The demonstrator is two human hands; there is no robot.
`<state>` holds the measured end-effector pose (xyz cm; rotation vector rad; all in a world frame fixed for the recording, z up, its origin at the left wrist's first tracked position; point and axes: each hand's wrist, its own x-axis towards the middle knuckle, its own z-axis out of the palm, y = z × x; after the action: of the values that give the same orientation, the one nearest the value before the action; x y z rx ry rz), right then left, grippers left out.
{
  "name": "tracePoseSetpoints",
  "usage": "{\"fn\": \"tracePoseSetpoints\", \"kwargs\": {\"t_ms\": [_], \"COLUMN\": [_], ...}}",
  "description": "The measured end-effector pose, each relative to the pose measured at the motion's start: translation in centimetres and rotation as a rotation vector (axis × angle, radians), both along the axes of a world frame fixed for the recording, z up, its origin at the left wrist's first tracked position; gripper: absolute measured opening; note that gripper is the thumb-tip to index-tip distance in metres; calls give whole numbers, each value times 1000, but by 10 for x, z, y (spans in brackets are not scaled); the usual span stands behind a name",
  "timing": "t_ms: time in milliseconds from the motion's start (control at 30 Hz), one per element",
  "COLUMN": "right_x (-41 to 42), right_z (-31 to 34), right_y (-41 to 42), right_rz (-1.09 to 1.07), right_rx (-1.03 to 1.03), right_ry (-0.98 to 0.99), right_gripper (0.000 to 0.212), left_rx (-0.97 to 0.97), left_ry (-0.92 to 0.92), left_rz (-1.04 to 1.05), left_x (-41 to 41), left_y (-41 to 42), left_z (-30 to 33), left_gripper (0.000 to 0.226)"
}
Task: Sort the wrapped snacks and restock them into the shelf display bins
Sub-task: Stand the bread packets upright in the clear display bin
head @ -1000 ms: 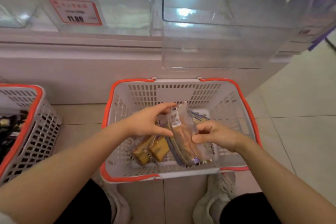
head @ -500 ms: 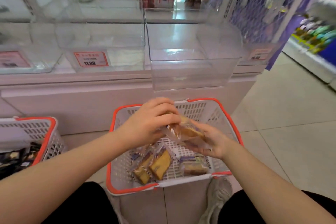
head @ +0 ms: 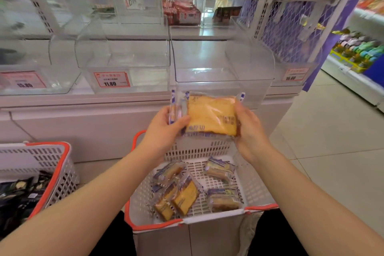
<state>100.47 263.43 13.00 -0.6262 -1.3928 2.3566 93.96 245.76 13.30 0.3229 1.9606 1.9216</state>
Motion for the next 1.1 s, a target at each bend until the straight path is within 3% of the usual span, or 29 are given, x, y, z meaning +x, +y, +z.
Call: {"fn": "tracePoseSetpoints", "kwargs": {"t_ms": [67,200,333,433,667,800,967,1100], "right_x": [-5,-9,-14,-16,-20,-21,-39,-62], "right_z": [3,0,3,11,24,41,75,107], "right_y": [-1,-3,-1,5,7,10,14,36], "right_rz": [-13,0,33,10,-164,-84,42,200], "right_rx": [-98,268,313,370,343,560,548,639], "right_ry": [8,-117,-115,-79,64,25,119,92], "right_gripper": [34,17,15,15,21,18,9,40], "left_rx": [81,165,118,167,472,443,545,527], "left_ry": [0,18,190,234,-95,-86,9,116], "left_rz": [95,192,264,312,-4,-20,-37,-77], "left_x": [-6,-11,-17,-22,-21,-37,-64,-96], "left_y": [3,-2,-7,-6,0,2,26,38], "left_z": [4,6,9,14,22,40,79,109], "left_gripper": [23,17,1,13,17,8,15,16]}}
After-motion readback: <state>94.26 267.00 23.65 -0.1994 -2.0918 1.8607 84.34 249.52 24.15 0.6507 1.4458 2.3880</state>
